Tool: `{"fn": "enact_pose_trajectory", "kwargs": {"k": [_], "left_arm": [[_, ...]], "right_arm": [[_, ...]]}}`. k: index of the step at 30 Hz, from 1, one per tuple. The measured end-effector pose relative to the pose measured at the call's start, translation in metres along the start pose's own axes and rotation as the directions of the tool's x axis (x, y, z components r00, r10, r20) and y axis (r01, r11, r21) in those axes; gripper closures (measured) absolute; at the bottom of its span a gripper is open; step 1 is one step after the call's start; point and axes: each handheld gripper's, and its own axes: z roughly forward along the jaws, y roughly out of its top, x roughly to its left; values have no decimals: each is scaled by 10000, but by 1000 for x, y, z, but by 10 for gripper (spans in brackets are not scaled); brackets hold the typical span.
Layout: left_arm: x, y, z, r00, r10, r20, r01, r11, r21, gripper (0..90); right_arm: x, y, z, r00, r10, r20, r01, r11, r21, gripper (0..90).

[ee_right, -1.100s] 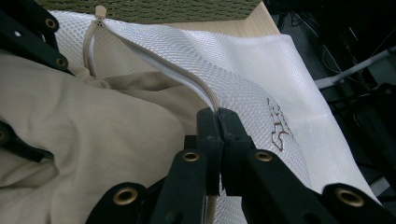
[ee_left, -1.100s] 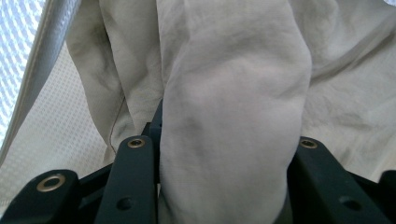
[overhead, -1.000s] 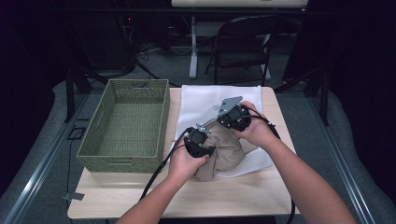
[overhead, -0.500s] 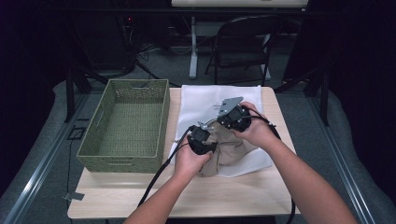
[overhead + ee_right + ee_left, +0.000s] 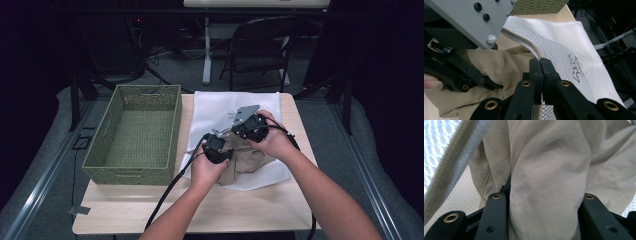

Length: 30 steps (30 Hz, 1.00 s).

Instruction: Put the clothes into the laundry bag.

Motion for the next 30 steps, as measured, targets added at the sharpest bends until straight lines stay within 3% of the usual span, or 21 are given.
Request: {"fn": "enact_pose_trajectory", "kwargs": {"k": [13, 20, 26, 30], "left_arm": [[0, -7, 15, 9997, -72, -216, 66, 9996, -290, 590], [0, -12, 22, 9998, 57, -186, -60, 9998, -164, 578], [1, -16, 28, 9999, -28, -130, 26, 9999, -130, 537], [0, -19, 30, 9999, 70, -108, -74, 9992, -396, 485]], "right_arm": [[3, -3, 2, 10000, 85, -13, -85, 9999, -59, 884], [2, -5, 3, 10000, 74, -4, -74, 10000, 38, 884], [2, -6, 6, 9999, 118, -64, -118, 9999, -1, 884], [2, -7, 6, 9999, 108, -70, -108, 9999, 43, 884]]}}
